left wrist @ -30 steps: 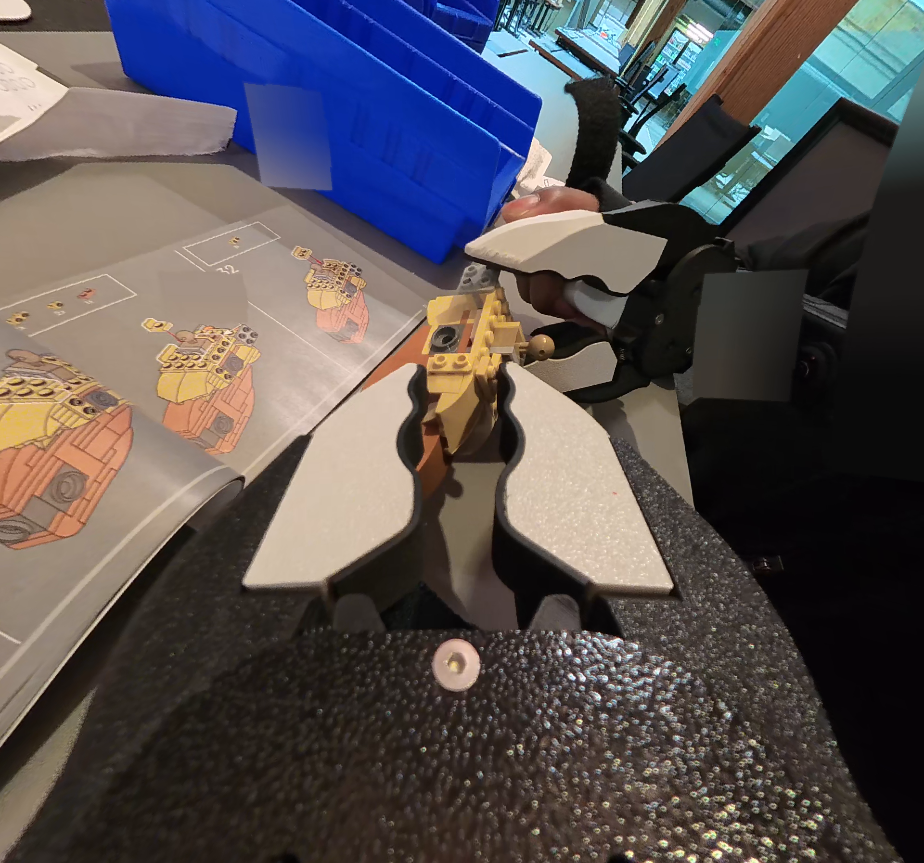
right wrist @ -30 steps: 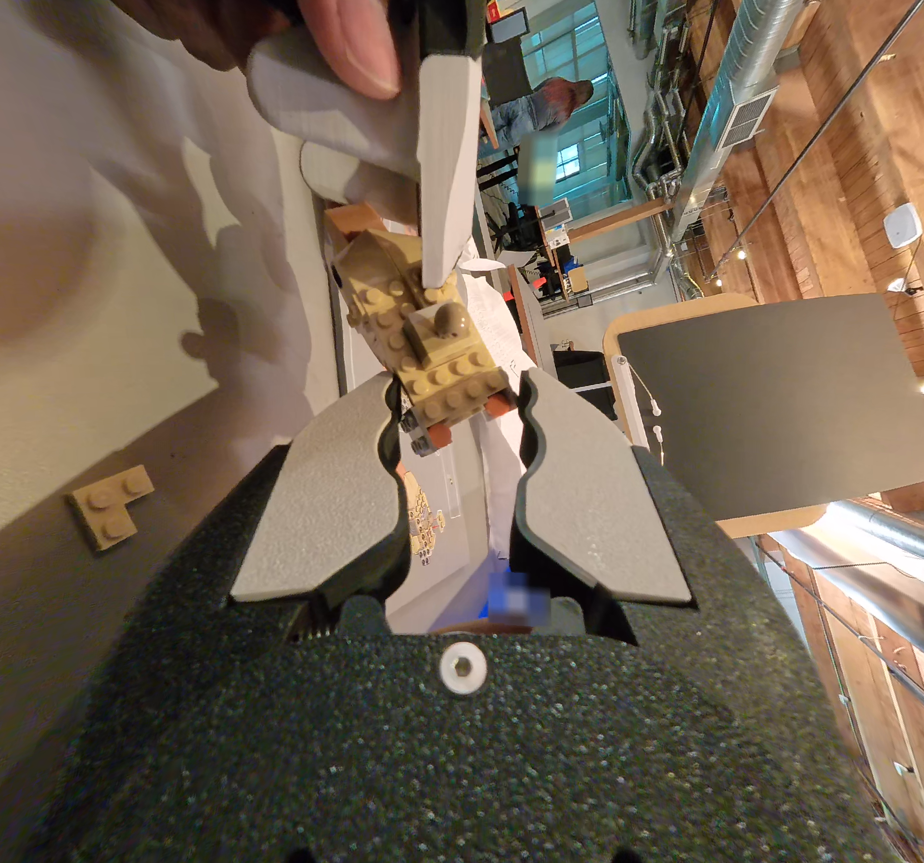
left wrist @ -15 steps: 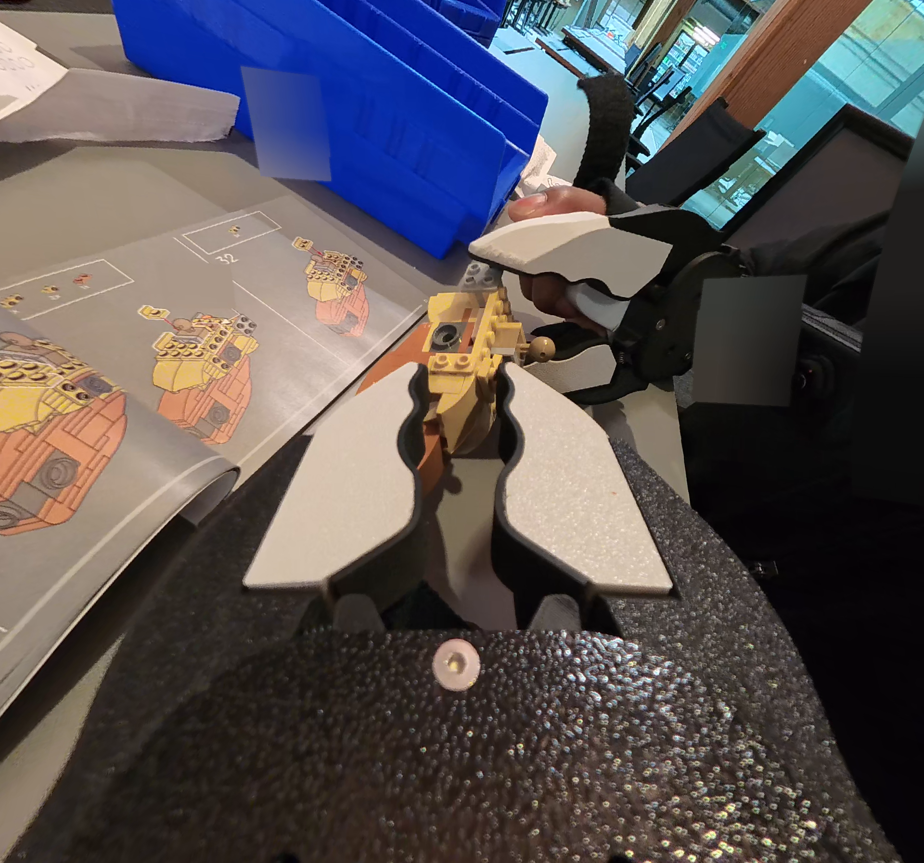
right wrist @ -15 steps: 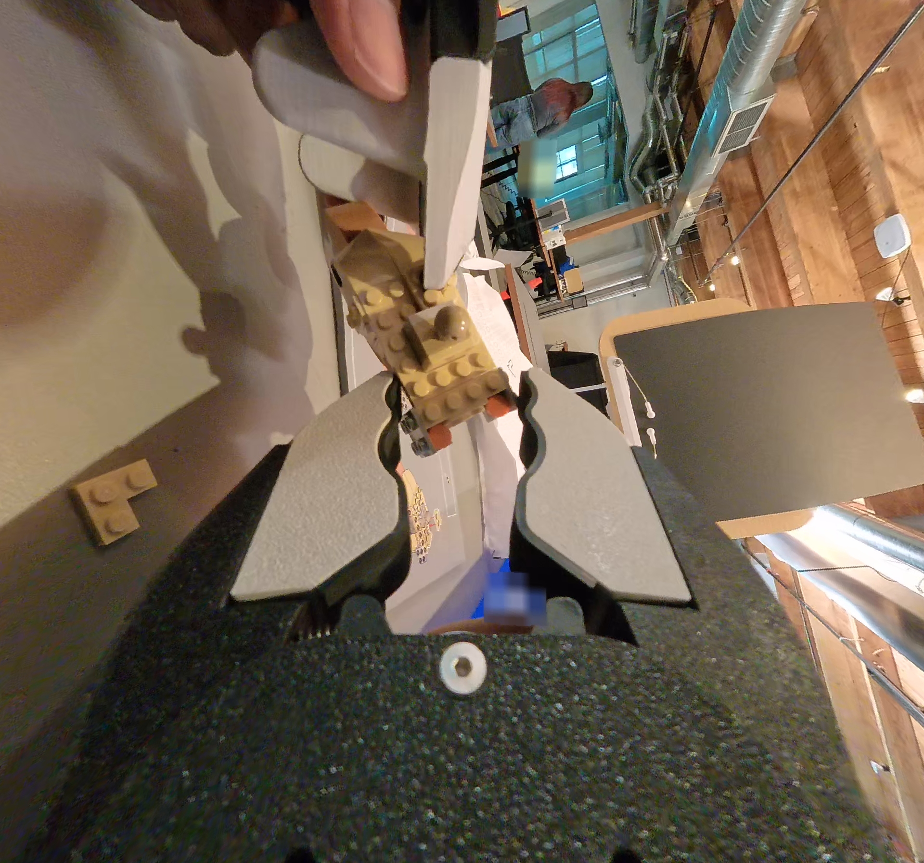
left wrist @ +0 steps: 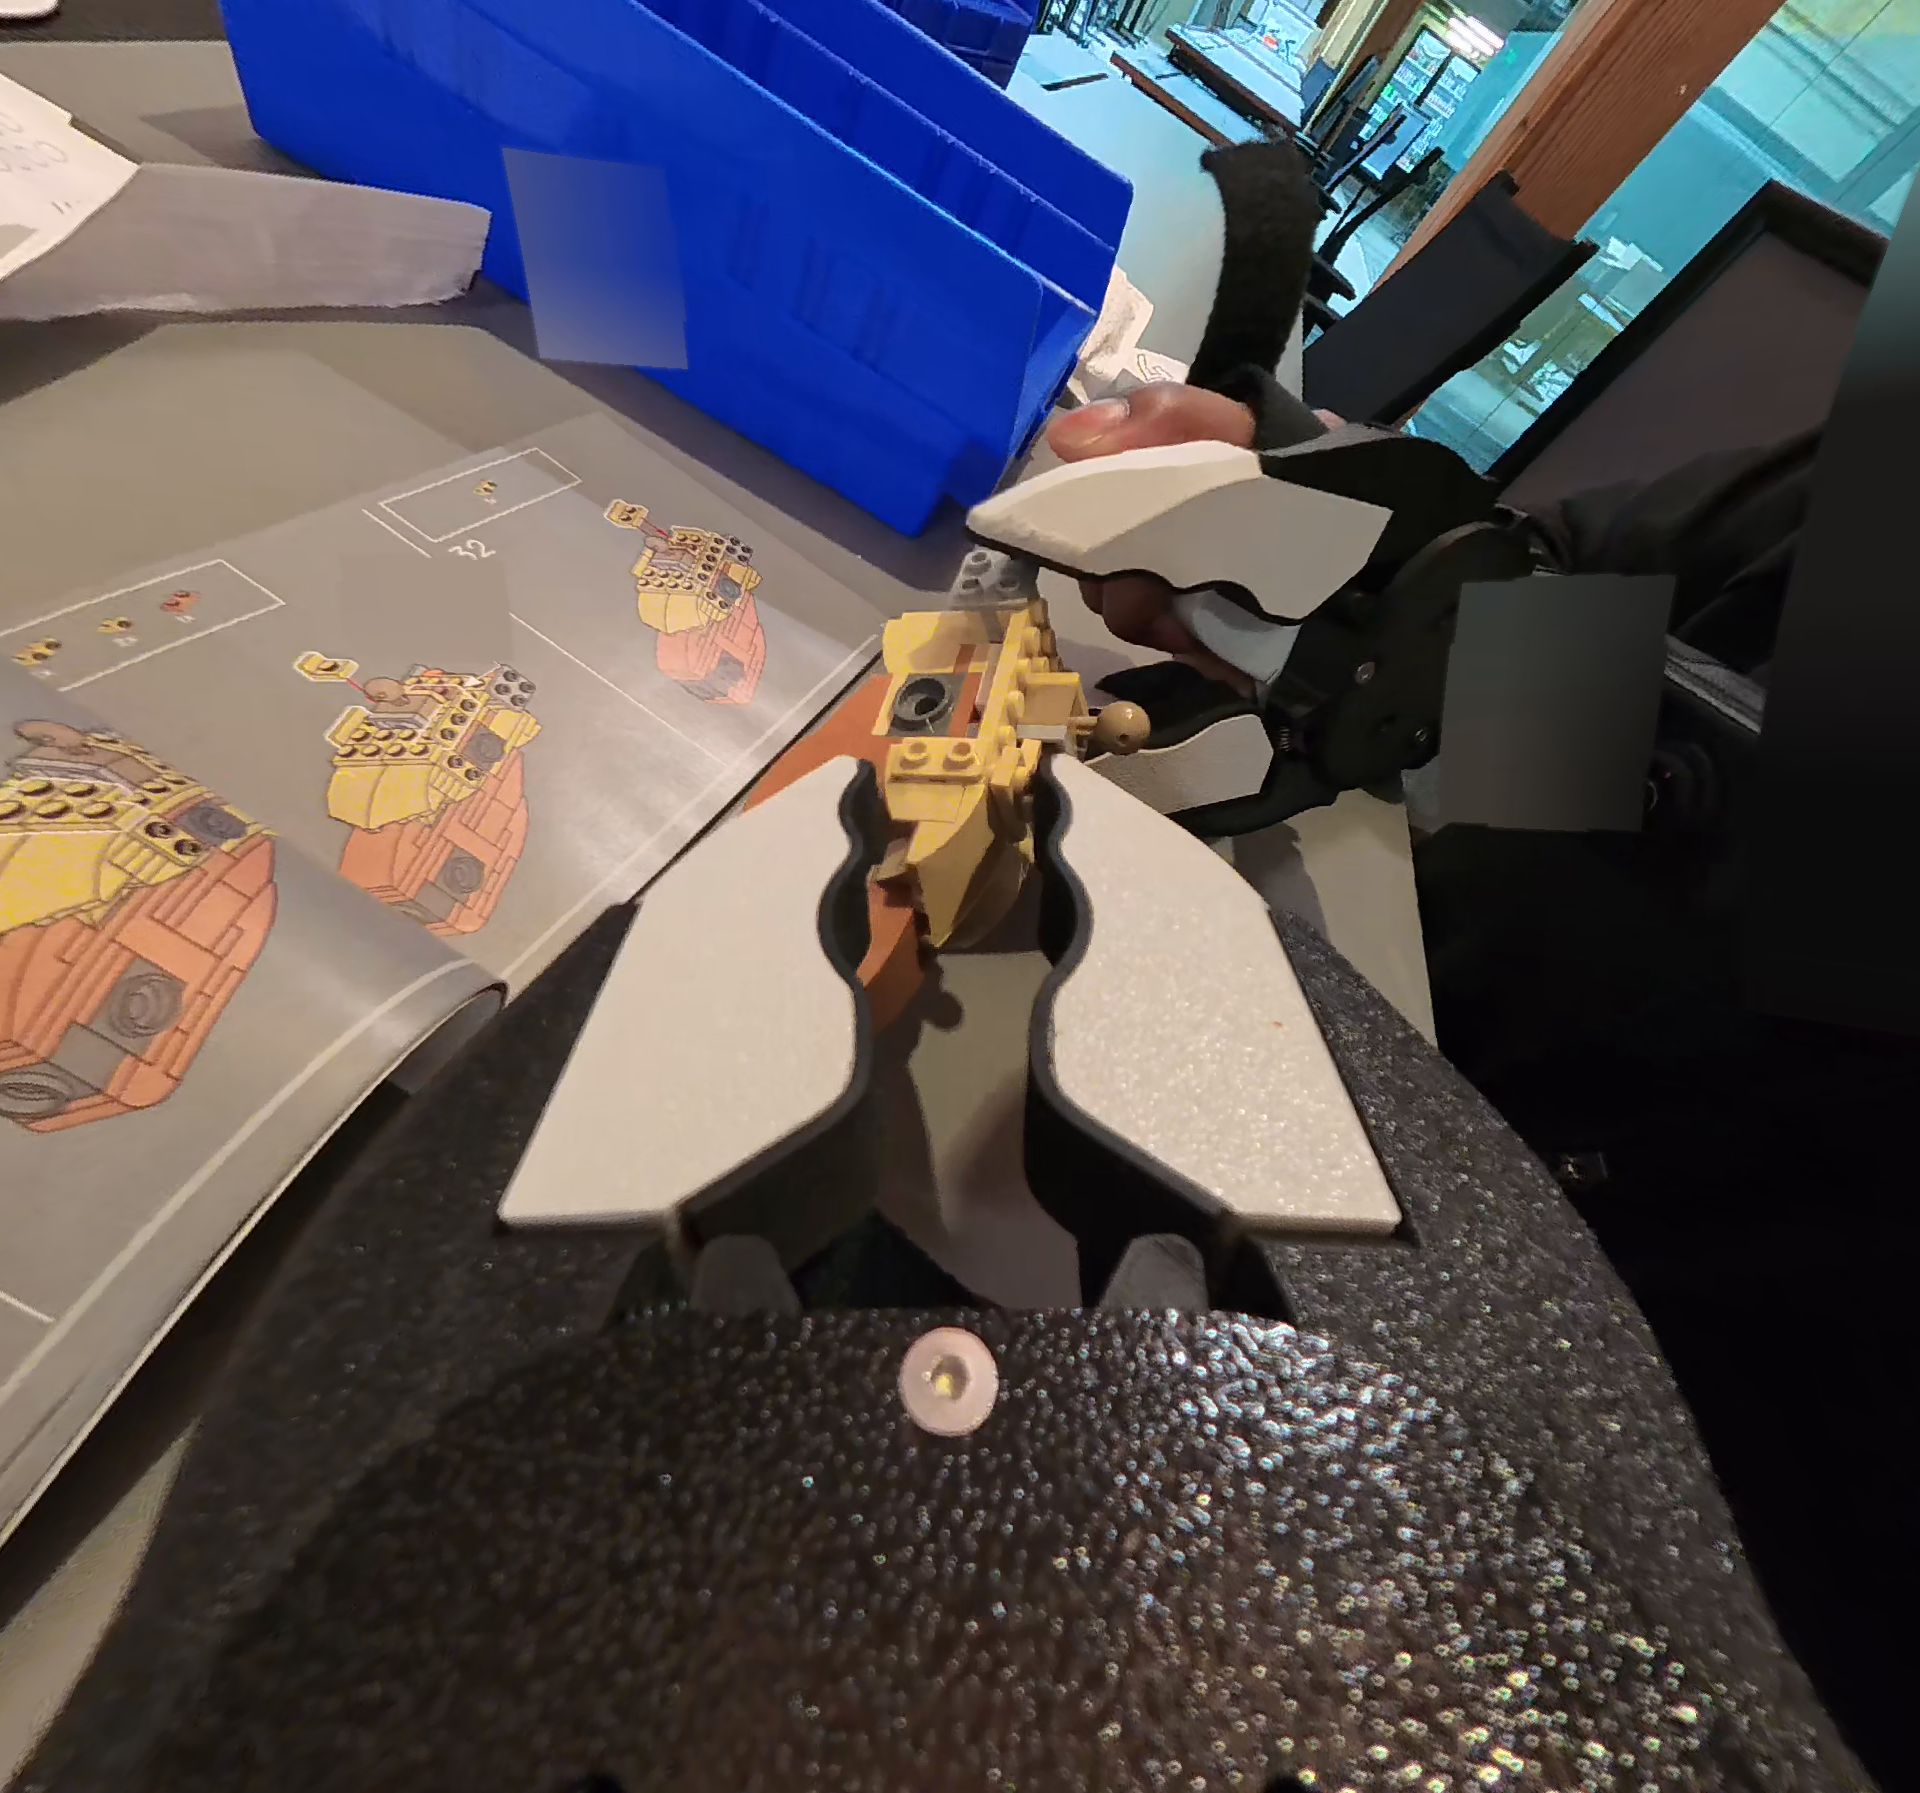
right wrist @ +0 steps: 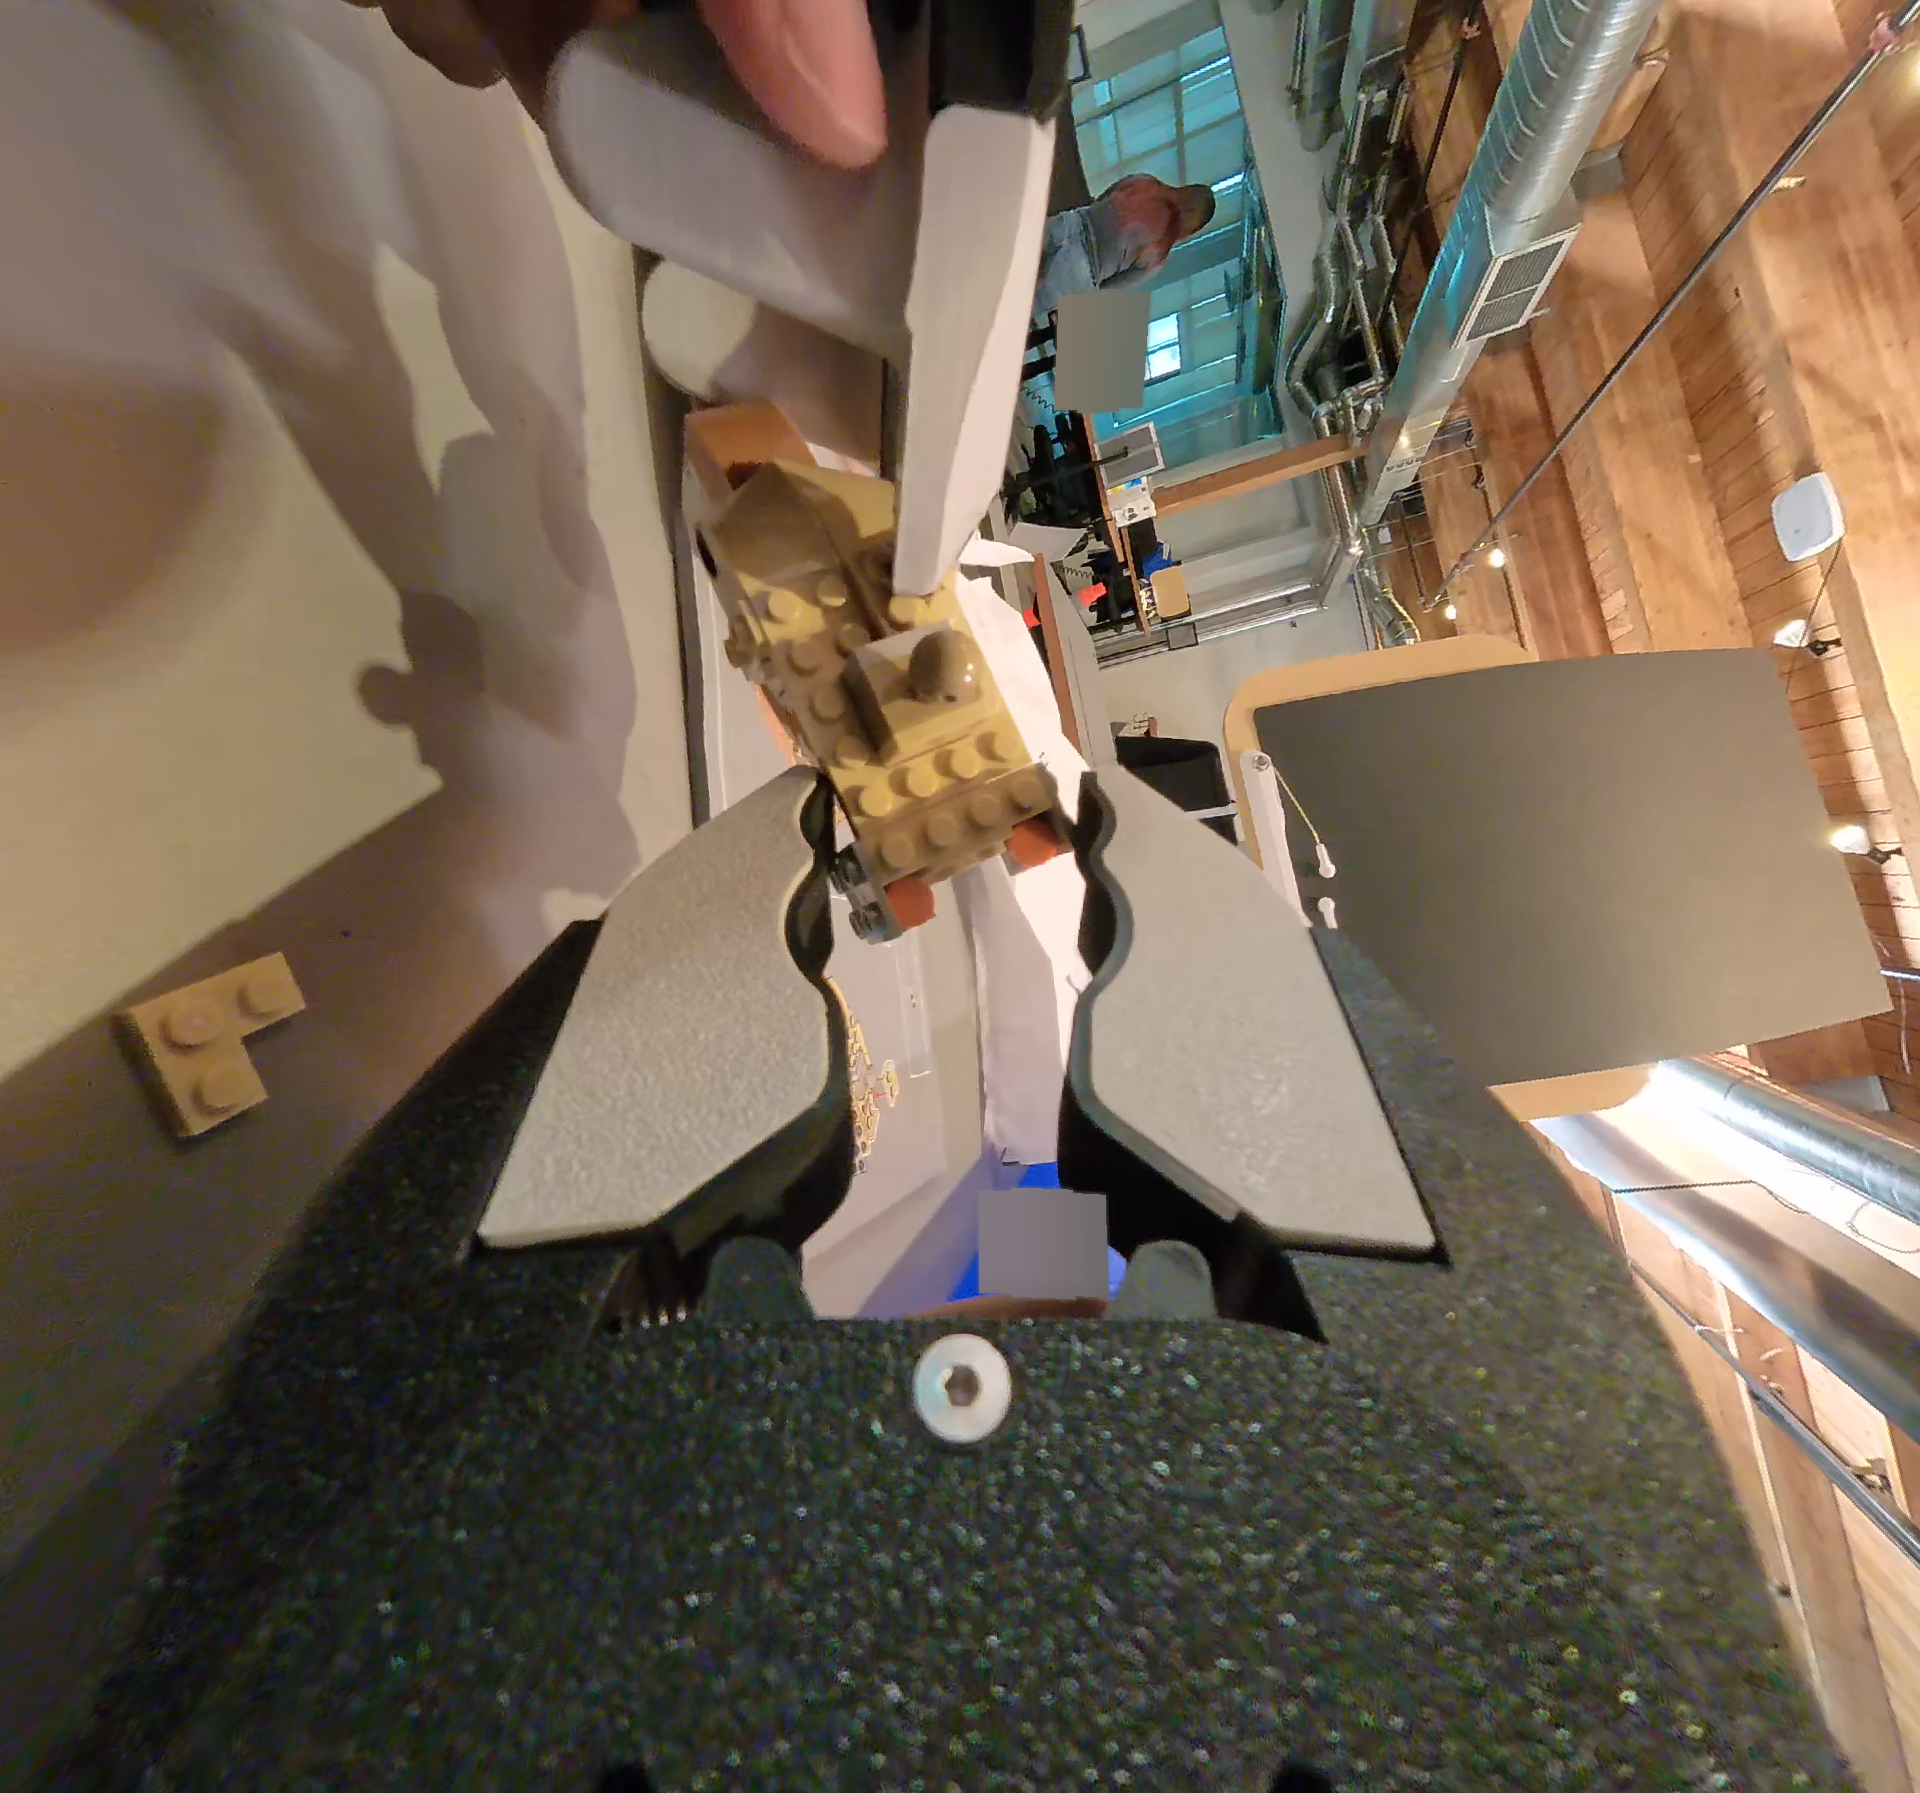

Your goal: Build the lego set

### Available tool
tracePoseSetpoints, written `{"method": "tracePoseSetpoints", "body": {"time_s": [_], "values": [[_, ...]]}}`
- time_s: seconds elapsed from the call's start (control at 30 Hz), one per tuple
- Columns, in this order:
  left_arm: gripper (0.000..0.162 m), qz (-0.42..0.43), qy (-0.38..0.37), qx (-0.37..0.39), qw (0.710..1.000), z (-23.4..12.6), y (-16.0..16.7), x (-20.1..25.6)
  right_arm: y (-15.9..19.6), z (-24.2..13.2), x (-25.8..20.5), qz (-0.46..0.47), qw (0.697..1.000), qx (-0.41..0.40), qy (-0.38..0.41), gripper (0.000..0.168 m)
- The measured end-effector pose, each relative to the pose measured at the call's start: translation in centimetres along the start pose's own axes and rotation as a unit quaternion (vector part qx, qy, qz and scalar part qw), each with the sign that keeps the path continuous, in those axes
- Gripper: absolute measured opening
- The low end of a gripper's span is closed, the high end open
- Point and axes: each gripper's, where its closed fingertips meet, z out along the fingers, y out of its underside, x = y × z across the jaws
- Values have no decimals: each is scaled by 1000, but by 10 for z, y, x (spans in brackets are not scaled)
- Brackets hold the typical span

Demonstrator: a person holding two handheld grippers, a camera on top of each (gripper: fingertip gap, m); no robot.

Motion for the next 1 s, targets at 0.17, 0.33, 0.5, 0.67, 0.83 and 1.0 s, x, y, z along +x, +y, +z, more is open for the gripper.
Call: {"method": "tracePoseSetpoints", "body": {"time_s": [0.17,0.33,0.5,0.67,0.83,1.0], "values": [[30,8,1,-6,1000,-1,1,1,-2,0,-1,-5,1000,1,0,44],[30,23,-2,-11,1000,-2,0,2,-3,-1,-1,-7,1000,2,0,44],[32,51,-9,-24,998,-3,1,3,-6,-2,-1,-20,1000,4,2,44],[33,70,-8,-36,997,-5,3,5,-10,-3,-2,-34,999,9,7,44],[27,73,12,-45,996,-7,5,10,-14,-5,-2,-48,999,17,12,44],[26,65,25,-46,996,-8,7,12,-16,-6,-3,-53,998,21,14,44]]}}
